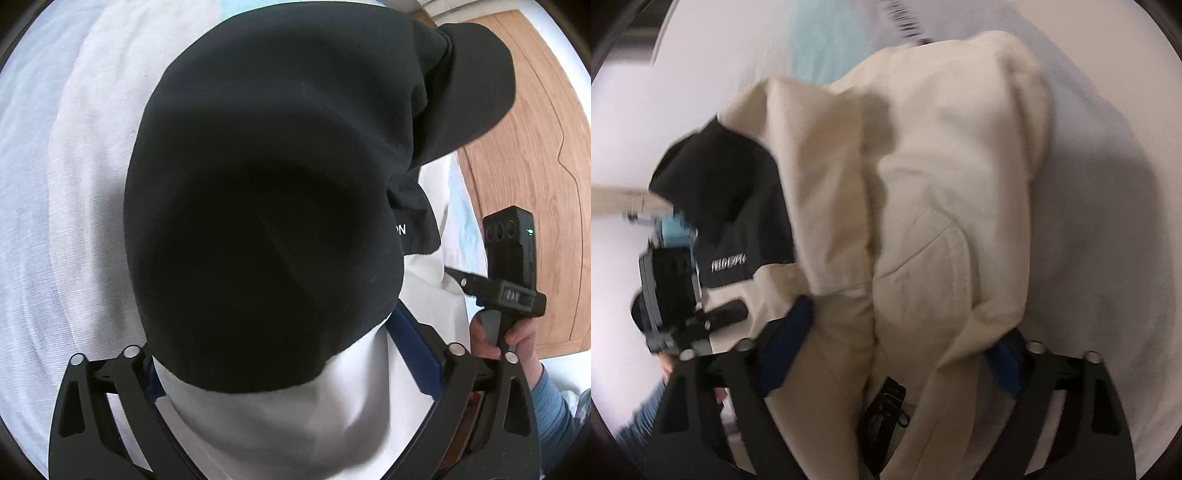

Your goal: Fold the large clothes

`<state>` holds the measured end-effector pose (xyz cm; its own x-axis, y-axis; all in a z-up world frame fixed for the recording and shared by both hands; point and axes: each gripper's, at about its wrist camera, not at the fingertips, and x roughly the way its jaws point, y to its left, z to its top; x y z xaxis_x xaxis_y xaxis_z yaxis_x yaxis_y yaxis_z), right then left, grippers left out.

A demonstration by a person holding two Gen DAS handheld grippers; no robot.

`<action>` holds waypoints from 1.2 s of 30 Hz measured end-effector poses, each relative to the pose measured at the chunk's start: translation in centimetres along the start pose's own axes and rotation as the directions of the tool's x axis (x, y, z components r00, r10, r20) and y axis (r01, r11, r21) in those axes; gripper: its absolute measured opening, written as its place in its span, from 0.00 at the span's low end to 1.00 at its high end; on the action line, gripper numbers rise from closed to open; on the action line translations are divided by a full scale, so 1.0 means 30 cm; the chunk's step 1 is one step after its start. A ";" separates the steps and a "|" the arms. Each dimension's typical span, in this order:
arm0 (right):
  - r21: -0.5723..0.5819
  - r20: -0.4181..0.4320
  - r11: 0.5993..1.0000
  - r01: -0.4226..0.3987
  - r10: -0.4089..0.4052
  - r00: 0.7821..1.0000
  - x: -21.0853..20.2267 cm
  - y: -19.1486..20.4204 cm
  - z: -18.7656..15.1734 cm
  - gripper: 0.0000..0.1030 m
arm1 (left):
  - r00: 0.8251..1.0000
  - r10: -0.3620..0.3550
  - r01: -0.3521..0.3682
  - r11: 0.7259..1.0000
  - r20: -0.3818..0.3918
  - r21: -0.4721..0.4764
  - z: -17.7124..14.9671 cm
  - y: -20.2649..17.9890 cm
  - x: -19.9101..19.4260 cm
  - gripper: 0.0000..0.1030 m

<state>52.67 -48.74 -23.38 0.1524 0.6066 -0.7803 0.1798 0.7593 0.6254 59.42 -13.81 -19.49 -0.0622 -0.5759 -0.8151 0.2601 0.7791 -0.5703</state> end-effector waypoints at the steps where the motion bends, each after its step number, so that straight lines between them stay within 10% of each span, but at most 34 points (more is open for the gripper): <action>1: -0.012 -0.010 1.000 0.012 -0.012 1.000 0.011 0.014 -0.006 0.73 | 1.000 0.002 -0.002 1.000 0.005 0.001 -0.004 0.003 -0.003 0.87; 11: -0.113 0.003 0.991 0.071 -0.071 0.997 0.068 0.152 0.000 0.35 | 0.999 -0.001 0.000 0.999 0.038 0.039 -0.028 0.011 -0.065 0.46; 22: -0.217 0.125 0.959 0.184 -0.159 0.979 0.028 0.277 -0.089 0.22 | 0.995 0.040 -0.053 0.988 0.090 0.142 -0.068 -0.070 -0.134 0.37; 36: -0.260 0.200 0.956 0.136 -0.085 0.976 -0.150 0.269 -0.192 0.18 | 0.986 0.087 -0.116 0.970 0.139 0.214 -0.060 -0.306 -0.198 0.36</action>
<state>47.83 -43.98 -14.86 0.3277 0.4808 -0.8133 -0.0603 0.8697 0.4898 55.65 -17.10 -9.60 0.0953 -0.5344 -0.8398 0.4654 0.7697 -0.4370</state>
